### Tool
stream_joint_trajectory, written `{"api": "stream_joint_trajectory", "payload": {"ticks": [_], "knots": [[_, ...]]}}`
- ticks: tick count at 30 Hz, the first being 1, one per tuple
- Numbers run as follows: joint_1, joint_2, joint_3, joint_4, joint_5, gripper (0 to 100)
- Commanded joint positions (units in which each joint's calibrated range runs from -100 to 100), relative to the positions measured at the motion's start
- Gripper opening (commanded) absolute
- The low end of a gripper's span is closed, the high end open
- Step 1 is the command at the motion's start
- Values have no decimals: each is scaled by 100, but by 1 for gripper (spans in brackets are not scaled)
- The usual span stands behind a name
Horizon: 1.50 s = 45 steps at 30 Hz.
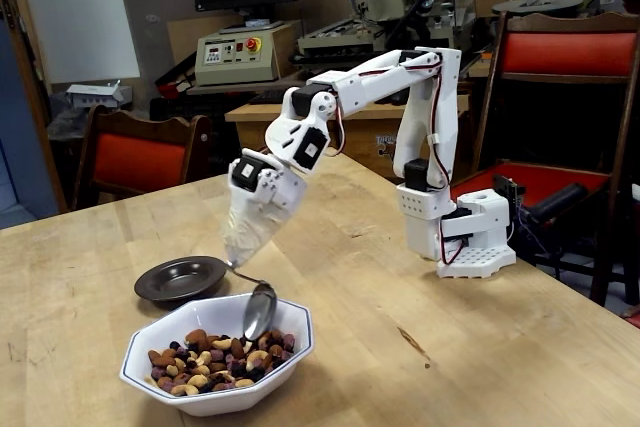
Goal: Use spoon to take food
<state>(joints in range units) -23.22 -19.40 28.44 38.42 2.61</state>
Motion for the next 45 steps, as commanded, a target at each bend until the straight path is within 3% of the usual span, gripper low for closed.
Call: {"api": "stream_joint_trajectory", "payload": {"ticks": [1, 11, 23, 34, 40, 45], "knots": [[-352, 147, -189, 23, -20, 4], [-381, 797, -269, -103, -44, 4], [-374, 797, -172, -1700, -972, 4], [196, 866, -154, -2467, -1035, 4], [500, 789, 696, -2704, -1040, 4], [589, 626, 1607, -3629, -1070, 4]]}}
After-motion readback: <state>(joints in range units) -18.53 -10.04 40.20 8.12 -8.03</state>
